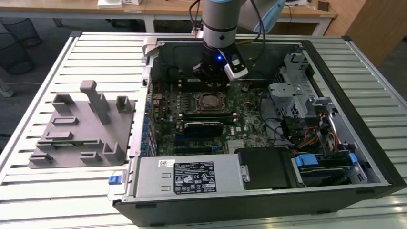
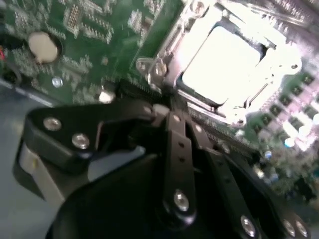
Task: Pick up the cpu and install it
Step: 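Install the first cpu locking lever, then install the second cpu locking lever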
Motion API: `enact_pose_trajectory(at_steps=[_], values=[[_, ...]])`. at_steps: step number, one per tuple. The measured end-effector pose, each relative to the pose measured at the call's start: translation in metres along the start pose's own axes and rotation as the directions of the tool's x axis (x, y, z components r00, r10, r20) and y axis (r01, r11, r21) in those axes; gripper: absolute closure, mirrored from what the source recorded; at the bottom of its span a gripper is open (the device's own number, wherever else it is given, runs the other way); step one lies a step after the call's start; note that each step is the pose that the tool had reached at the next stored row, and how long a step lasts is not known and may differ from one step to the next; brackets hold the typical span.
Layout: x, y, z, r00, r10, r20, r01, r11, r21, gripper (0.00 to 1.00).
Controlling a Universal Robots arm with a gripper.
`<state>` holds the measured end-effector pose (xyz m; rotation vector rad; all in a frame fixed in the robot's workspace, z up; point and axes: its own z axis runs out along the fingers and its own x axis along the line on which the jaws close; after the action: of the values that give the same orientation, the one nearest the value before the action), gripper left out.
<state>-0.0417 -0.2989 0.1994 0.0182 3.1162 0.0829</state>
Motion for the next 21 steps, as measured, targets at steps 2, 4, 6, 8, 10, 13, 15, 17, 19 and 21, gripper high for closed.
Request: enact_pose_trajectory(at_steps=[2, 4, 6, 8, 10, 13, 15, 17, 19, 21], values=[[-0.0001, 0.0002, -0.0034, 1.0000, 0.000, -0.0001, 0.000, 1.0000, -0.0007, 0.89], [-0.0001, 0.0004, -0.0073, 1.0000, 0.000, -0.0005, 0.000, 1.0000, -0.0004, 0.89], [-0.0002, 0.0005, -0.0094, 1.0000, 0.000, -0.0005, 0.000, 1.0000, -0.0005, 0.89], [-0.0003, 0.0000, -0.0095, 1.0000, 0.000, -0.0005, 0.000, 1.0000, -0.0006, 0.89], [-0.0002, -0.0013, -0.0097, 1.0000, 0.000, -0.0007, 0.000, 1.0000, -0.0005, 0.89], [-0.0003, -0.0028, -0.0097, 1.0000, 0.000, -0.0005, 0.000, 1.0000, -0.0007, 0.89], [-0.0003, -0.0030, -0.0097, 1.0000, 0.000, -0.0007, 0.000, 1.0000, -0.0010, 0.89], [-0.0003, -0.0031, -0.0098, 1.0000, 0.000, -0.0007, 0.000, 1.0000, -0.0017, 0.89], [-0.0004, -0.0032, -0.0098, 1.0000, 0.000, -0.0008, 0.000, 1.0000, -0.0028, 0.89], [-0.0005, -0.0033, -0.0098, 1.0000, 0.000, -0.0009, 0.000, 1.0000, -0.0034, 0.89]])
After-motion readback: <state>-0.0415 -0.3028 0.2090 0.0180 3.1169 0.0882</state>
